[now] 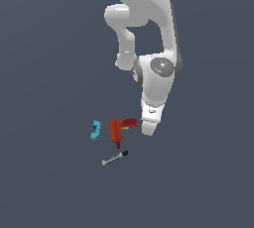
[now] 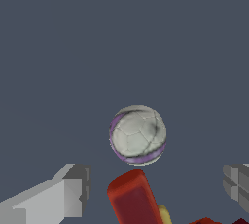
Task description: Pick up a designated object from a clutter of objects.
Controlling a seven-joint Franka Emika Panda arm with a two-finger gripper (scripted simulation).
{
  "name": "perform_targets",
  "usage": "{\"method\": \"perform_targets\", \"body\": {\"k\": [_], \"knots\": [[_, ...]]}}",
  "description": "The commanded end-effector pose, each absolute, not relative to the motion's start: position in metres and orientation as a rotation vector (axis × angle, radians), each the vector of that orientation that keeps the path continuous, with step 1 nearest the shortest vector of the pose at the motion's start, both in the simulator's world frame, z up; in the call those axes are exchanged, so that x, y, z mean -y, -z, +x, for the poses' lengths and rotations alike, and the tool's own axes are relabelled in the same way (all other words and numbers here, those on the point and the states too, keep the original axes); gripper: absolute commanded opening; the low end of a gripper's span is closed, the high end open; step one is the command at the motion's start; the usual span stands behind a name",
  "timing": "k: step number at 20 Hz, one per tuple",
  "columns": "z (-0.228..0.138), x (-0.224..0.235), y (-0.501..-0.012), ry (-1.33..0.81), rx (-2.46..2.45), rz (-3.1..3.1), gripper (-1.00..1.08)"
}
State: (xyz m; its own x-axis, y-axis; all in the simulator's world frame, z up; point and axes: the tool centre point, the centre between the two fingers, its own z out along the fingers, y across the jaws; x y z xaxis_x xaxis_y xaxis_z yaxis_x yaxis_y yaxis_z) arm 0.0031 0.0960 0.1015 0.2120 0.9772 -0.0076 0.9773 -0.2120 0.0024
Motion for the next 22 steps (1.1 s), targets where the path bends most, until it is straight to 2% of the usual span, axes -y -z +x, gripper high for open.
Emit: {"method": "perform_targets", "body": {"k": [1, 13, 22], "knots": [[0.001, -0.1, -0.095, 0.003, -2.02, 2.401, 1.0], [-0.001, -0.104, -0.084, 0.001, -2.079, 2.355, 1.0], [-0.002, -0.105, -0.047, 0.0, -2.085, 2.35, 1.0]]}}
